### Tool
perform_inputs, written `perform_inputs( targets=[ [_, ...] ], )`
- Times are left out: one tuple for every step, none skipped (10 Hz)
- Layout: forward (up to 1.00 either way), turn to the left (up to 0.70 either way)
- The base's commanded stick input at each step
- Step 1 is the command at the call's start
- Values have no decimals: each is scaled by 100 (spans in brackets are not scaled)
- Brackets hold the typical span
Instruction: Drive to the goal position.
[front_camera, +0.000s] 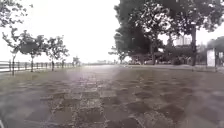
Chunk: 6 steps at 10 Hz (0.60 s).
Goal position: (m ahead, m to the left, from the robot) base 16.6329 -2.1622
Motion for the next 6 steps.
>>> perform_inputs(
  targets=[
    [70,0],
    [70,0],
    [70,0],
    [70,0],
    [70,0],
    [70,0]
  ],
)
